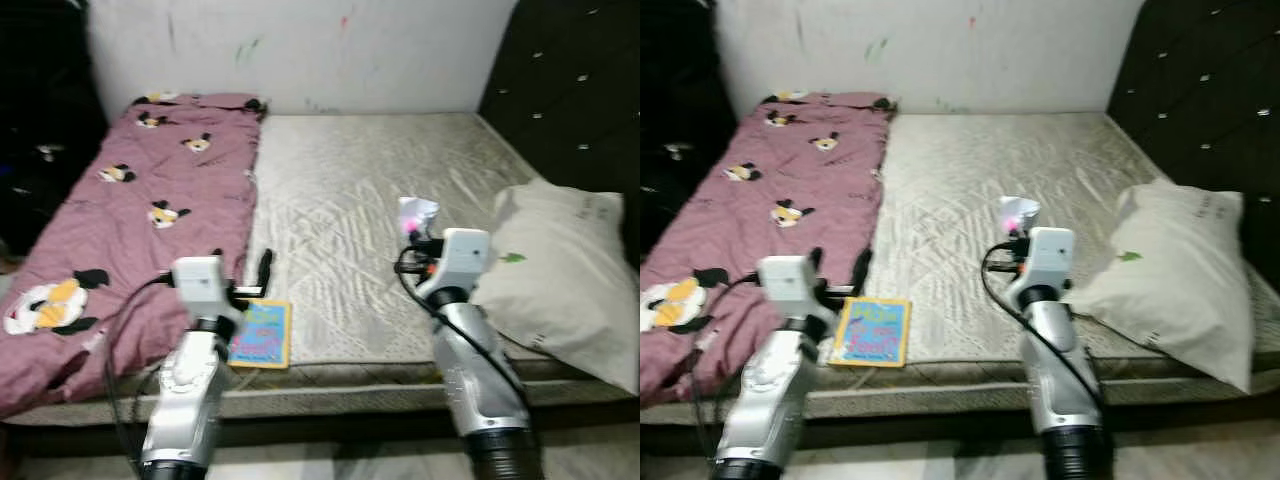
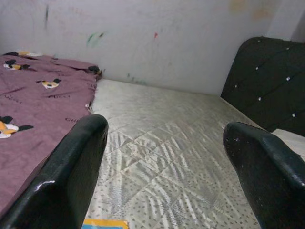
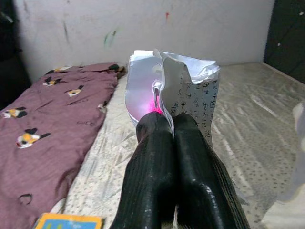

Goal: Clean up the room

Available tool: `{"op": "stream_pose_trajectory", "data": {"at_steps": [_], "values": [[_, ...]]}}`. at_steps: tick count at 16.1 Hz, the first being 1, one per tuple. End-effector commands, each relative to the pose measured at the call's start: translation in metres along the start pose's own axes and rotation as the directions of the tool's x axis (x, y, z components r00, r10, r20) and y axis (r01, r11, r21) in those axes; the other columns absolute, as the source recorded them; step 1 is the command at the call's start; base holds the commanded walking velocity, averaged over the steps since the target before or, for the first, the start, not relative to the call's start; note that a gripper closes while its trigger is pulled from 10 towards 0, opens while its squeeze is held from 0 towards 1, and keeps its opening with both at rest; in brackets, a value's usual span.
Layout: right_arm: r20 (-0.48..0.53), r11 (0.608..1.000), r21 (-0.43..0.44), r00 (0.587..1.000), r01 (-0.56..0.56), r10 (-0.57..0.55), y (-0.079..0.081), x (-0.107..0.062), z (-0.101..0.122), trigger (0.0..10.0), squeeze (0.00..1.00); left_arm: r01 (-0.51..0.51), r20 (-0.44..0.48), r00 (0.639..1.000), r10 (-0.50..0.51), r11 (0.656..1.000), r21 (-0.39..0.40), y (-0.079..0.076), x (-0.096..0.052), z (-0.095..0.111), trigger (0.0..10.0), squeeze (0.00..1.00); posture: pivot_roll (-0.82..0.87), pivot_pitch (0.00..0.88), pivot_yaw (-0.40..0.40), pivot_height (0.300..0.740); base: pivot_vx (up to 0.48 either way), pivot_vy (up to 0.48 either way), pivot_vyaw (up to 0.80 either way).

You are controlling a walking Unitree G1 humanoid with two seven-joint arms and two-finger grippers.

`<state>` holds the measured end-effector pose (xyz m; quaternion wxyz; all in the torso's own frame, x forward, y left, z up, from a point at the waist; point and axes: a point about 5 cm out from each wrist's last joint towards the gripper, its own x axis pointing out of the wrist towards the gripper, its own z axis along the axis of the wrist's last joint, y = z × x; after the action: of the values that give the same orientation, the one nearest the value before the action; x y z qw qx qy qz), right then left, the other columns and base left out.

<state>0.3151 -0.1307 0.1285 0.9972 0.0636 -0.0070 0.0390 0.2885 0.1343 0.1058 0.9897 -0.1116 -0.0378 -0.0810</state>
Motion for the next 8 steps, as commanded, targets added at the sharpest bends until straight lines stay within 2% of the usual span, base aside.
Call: {"op": "stream_pose_trajectory", "data": {"at_steps": [1,8], "values": [[0.007,1.000,-0.007,1.000,-0.009,0.009,0.0007,0.0019,0.0026,10.0,0.00,0.014,0.019,1.000,-0.014,1.000,0.004,-0.0020,0.0005,0.0043,10.0,0.00,-0.05,0.000,0.018,0.740,0.341,0.000,0.00],[-0.002,1.000,-0.009,1.000,-0.017,0.017,0.0035,0.0032,0.0014,10.0,0.00,0.024,0.024,0.999,-0.024,1.000,-0.007,-0.0017,-0.0005,0.0063,10.0,0.00,-0.05,0.000,0.015,0.740,0.370,0.000,0.00]]}}
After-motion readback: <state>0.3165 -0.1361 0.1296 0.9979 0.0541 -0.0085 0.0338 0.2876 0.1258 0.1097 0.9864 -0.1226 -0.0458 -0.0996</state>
